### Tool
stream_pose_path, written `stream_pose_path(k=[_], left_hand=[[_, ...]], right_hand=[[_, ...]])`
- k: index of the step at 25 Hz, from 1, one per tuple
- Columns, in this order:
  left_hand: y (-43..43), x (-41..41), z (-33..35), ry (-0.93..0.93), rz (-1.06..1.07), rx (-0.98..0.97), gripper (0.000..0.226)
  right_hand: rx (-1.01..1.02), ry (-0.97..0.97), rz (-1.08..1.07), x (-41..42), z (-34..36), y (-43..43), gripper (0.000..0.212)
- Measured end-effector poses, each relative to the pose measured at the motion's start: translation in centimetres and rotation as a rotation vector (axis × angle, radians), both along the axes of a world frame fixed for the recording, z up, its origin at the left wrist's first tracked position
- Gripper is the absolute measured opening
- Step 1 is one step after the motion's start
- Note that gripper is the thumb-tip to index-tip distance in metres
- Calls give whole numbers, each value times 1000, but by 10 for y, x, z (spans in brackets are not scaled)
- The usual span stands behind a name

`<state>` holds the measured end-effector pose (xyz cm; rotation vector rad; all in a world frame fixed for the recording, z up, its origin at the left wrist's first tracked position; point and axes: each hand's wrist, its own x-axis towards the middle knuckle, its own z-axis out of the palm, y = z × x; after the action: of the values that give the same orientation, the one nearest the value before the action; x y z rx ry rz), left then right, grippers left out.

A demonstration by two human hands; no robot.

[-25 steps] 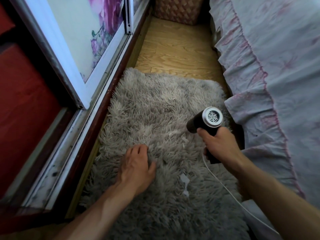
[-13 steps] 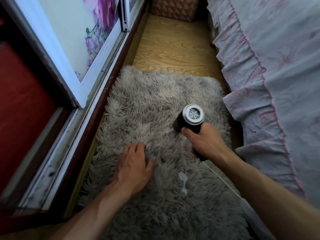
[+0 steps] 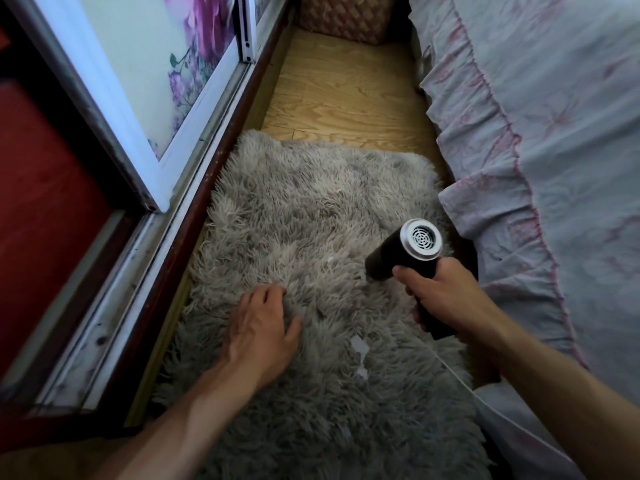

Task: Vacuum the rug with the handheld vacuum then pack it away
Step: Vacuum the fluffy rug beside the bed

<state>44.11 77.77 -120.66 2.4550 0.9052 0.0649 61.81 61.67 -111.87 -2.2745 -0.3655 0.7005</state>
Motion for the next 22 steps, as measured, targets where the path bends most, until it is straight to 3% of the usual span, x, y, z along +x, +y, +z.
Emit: stream_pose_path(k=[8, 13, 22], left_hand=[[-10, -8, 12, -39, 0, -1, 43], [-19, -16, 16, -30, -6, -29, 48], [-28, -23, 19, -39, -13, 10, 48]], right_hand=[[68, 184, 25, -22, 20, -17, 25], [8, 290, 89, -45, 31, -40, 27], [-61, 224, 159, -70, 41, -67, 25]])
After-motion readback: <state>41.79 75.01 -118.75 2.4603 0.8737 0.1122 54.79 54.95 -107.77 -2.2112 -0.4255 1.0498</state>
